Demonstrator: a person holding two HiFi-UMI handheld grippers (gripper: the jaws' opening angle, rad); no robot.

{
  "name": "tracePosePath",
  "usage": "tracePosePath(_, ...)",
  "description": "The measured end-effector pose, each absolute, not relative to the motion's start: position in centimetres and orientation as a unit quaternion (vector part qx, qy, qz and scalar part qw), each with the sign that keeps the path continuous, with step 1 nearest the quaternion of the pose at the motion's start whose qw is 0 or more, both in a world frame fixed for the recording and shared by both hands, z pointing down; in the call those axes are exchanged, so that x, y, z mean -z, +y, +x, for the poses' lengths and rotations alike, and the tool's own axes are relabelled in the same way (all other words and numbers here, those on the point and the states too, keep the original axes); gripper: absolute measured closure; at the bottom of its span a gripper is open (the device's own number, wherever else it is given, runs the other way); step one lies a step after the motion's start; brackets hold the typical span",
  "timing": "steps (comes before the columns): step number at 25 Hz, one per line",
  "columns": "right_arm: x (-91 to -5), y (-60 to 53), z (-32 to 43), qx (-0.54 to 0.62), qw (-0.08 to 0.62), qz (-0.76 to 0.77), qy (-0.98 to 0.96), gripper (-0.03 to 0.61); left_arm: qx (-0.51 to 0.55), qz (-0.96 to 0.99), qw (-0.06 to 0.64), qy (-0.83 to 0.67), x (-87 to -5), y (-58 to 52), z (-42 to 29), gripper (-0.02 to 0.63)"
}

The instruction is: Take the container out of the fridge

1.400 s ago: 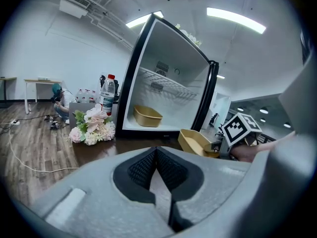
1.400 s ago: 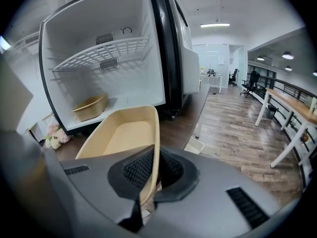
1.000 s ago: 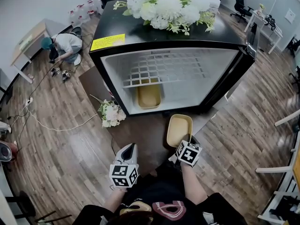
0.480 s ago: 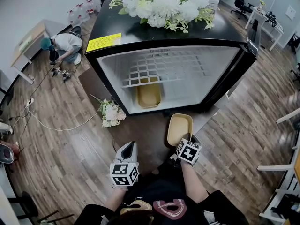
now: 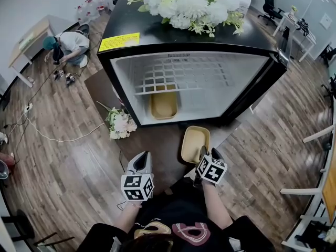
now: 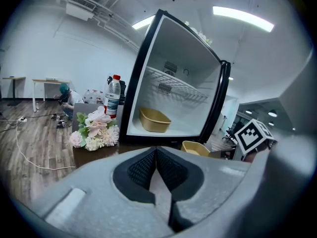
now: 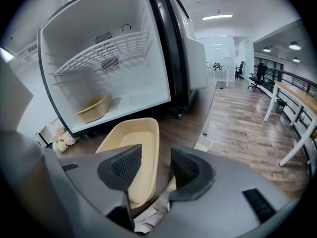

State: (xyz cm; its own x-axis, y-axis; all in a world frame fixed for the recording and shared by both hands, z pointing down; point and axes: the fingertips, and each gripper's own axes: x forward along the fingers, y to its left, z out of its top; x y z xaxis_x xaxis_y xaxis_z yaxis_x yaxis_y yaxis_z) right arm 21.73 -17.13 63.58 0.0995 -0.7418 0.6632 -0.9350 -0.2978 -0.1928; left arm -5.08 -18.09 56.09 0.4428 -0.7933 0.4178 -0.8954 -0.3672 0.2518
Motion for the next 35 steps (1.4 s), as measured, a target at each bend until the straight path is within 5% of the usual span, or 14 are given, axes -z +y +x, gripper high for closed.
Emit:
tracePosePath(15,-59.0,-18.7,22.9,-0.285,0.132,0.723,-0.615,0.405,-0.082,0.808,0.214,-0.543,-52.6,-24.9,-3.1,0.603)
tracePosePath(24,-58.7,-19.6,24.3,-0.282,0.136,0.718,-0.622,0.407,-0.079,0.795,0.233,-0.554,-52.8,-29.5,-1.9,0.465)
tracePosePath(35,-59.0,-21.4,25.0,-0.279,0.151,0.700,-0.640,0.410,-0.134,0.747,0.255,-0.599,-54.7,-34.4,-1.4,0.451)
